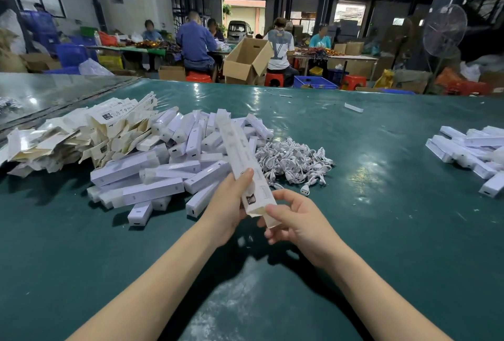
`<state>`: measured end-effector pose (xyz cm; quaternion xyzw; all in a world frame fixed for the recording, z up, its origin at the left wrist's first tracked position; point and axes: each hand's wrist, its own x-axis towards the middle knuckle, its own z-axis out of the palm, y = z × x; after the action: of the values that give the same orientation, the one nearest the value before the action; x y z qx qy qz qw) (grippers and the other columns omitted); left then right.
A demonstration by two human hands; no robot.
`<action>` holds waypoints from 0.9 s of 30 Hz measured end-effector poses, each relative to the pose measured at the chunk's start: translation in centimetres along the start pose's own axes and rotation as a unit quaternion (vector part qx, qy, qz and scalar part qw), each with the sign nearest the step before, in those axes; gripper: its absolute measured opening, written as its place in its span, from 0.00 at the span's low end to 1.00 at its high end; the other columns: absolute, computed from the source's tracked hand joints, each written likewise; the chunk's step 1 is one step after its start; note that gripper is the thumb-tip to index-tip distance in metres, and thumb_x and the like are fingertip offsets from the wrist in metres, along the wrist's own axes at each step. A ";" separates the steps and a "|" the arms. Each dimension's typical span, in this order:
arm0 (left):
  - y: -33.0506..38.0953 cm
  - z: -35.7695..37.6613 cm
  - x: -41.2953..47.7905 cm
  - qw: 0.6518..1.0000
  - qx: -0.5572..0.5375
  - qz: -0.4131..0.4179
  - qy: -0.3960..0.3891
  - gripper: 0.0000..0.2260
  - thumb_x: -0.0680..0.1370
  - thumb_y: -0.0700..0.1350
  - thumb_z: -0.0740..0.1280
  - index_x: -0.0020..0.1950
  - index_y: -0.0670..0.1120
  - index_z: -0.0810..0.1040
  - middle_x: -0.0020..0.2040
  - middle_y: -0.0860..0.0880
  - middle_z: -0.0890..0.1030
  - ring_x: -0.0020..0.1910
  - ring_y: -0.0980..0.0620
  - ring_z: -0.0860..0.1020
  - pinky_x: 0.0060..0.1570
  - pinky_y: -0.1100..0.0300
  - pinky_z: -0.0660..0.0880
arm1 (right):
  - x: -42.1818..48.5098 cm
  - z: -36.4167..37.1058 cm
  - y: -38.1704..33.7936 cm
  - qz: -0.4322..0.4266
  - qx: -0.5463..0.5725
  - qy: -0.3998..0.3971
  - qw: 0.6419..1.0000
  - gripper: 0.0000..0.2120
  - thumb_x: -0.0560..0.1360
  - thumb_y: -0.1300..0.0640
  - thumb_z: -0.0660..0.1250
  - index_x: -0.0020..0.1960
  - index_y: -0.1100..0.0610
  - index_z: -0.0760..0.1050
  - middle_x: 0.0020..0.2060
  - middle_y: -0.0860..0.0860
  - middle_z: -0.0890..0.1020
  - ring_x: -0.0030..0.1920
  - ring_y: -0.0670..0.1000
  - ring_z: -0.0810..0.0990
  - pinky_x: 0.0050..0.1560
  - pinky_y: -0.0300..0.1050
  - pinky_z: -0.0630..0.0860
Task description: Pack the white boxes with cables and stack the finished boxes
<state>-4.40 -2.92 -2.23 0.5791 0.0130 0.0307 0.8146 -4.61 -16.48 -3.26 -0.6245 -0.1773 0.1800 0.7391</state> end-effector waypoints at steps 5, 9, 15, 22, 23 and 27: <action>0.2 0.1 -0.4 0.980 -0.138 -0.029 -0.140 0.21 0.70 0.52 0.64 0.59 0.42 0.72 0.45 0.45 0.83 0.33 0.50 0.79 0.25 0.61 0.73 | 0.1 -0.6 -0.5 0.008 0.096 -0.033 0.995 0.10 0.68 0.57 0.63 0.47 0.61 0.75 0.28 0.54 0.79 0.24 0.48 0.75 0.26 0.38 0.74; 0.3 -0.1 -0.3 0.980 -0.165 -0.021 -0.110 0.30 0.55 0.50 0.80 0.52 0.41 0.76 0.36 0.46 0.82 0.31 0.52 0.80 0.25 0.62 0.75 | 0.0 -0.3 -0.4 0.029 0.082 -0.046 0.995 0.12 0.68 0.53 0.62 0.45 0.61 0.75 0.28 0.55 0.80 0.24 0.49 0.76 0.27 0.39 0.75; 0.2 -0.5 0.0 0.994 -0.101 0.028 -0.014 0.04 0.70 0.40 0.64 0.43 0.41 0.75 0.30 0.48 0.82 0.29 0.55 0.80 0.29 0.63 0.77 | -0.2 0.2 0.0 -0.080 -0.084 0.046 0.992 0.04 0.73 0.64 0.66 0.42 0.57 0.73 0.35 0.52 0.79 0.31 0.47 0.77 0.30 0.39 0.75; 0.6 -0.4 -0.3 0.996 -0.023 -0.037 -0.084 0.08 0.78 0.36 0.56 0.51 0.38 0.74 0.40 0.44 0.84 0.36 0.51 0.83 0.33 0.61 0.78 | -0.7 0.5 0.3 -0.236 -0.294 0.131 0.917 0.18 0.66 0.63 0.75 0.29 0.49 0.68 0.28 0.36 0.77 0.28 0.42 0.70 0.30 0.29 0.65; 0.8 -0.4 -0.3 0.995 -0.019 -0.039 -0.089 0.09 0.78 0.36 0.56 0.51 0.38 0.74 0.40 0.44 0.84 0.36 0.51 0.83 0.33 0.61 0.79 | -0.7 0.3 0.3 -0.249 -0.300 0.142 0.910 0.18 0.66 0.63 0.75 0.29 0.48 0.69 0.28 0.39 0.77 0.29 0.43 0.71 0.31 0.29 0.65; 1.0 -0.6 -0.4 0.997 -0.025 -0.027 -0.071 0.07 0.78 0.37 0.58 0.48 0.38 0.75 0.37 0.46 0.84 0.34 0.53 0.82 0.32 0.63 0.78 | -0.6 -0.3 -0.1 -0.281 -0.318 0.136 0.895 0.05 0.65 0.62 0.75 0.35 0.54 0.81 0.34 0.48 0.78 0.33 0.45 0.73 0.34 0.32 0.69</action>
<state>-4.84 -2.08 -1.45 0.5590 -0.0306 -0.0320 0.8280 -5.00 -17.10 -3.25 -0.7688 -0.2908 -0.1872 0.5379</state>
